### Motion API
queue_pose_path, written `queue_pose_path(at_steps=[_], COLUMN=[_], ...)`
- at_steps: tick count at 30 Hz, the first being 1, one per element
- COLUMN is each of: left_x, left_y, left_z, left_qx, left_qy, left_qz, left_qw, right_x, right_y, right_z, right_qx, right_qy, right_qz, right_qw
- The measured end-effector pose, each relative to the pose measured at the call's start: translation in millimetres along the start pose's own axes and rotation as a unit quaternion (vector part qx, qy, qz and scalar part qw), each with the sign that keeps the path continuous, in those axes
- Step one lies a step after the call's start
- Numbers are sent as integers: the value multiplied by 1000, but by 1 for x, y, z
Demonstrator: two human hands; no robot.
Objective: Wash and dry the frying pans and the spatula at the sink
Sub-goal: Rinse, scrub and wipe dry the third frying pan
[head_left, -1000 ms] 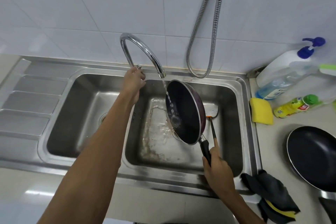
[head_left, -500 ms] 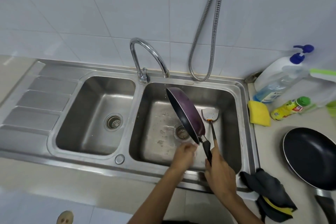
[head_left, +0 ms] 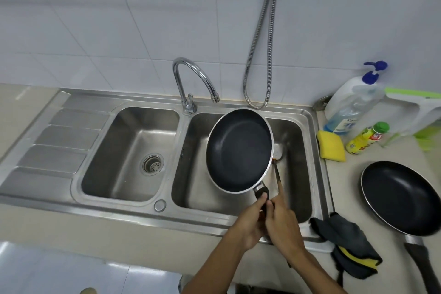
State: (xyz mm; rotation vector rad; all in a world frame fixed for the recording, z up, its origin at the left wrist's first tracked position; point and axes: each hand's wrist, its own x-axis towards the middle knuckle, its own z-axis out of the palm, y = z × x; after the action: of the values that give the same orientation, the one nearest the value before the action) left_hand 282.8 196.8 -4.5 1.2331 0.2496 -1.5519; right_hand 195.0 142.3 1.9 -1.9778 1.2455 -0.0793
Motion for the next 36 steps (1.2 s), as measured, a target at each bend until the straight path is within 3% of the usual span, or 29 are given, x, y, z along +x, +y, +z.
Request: queue_pose_path(at_steps=[3, 9, 15, 19, 21, 24, 27, 30, 33, 36], left_x=[3, 1, 1, -11, -20, -36, -46, -49, -55, -63], left_y=[-6, -17, 0, 7, 9, 12, 11, 8, 4, 0], left_z=[9, 16, 1, -22, -30, -34, -42, -55, -62, -58], left_qx=[-14, -43, -58, -12, 5, 26, 87, 127, 152, 167], left_qy=[6, 124, 118, 131, 130, 147, 160, 155, 145, 123], left_qz=[17, 118, 149, 156, 156, 145, 161, 163, 158, 159], left_qw=[1000, 984, 980, 979, 979, 978, 970, 966, 965, 965], right_x=[-6, -14, -15, -28, -44, -64, -63, -59, -45, -18], right_y=[-3, -12, 20, 92, 134, 175, 186, 162, 104, 26], right_z=[2, -4, -47, -85, -87, -82, -84, -88, -96, -105], right_qx=[22, 53, -102, -222, -308, -348, -311, -196, -43, 3], right_qy=[-2, 2, 92, 177, 169, 117, 116, 161, 167, 143], right_qz=[-13, -46, -109, -117, -81, -39, -91, -123, -125, -222], right_qw=[1000, 998, 984, 952, 933, 929, 939, 959, 977, 965])
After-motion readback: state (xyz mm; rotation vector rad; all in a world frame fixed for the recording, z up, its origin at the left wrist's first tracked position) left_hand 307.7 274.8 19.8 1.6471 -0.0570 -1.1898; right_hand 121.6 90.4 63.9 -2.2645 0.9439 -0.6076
